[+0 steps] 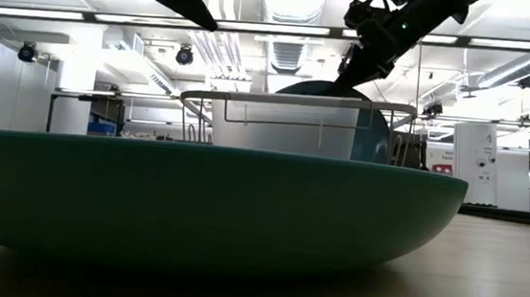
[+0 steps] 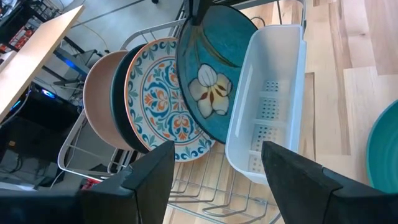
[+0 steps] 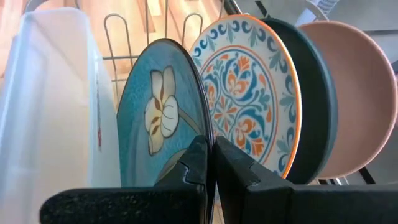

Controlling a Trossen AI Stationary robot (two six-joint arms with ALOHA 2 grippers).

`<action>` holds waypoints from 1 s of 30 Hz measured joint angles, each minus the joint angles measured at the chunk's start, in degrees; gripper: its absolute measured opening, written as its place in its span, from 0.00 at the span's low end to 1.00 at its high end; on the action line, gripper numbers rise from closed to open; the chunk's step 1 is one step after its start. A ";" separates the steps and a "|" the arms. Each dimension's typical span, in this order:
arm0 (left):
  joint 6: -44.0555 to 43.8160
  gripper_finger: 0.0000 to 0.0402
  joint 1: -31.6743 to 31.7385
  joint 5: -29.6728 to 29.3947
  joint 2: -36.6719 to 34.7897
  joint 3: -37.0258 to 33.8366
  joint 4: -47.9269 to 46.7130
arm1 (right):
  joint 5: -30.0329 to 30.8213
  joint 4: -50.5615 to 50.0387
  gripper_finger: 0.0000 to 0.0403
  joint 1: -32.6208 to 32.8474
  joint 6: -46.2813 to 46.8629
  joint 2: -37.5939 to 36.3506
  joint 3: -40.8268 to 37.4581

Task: Sort dishes
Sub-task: Put the blue plate in the dishwasher rack

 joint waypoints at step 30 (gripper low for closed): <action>-3.82 0.58 0.00 -1.94 0.00 -3.52 -0.63 | 4.56 6.78 0.02 0.67 -5.79 2.29 0.00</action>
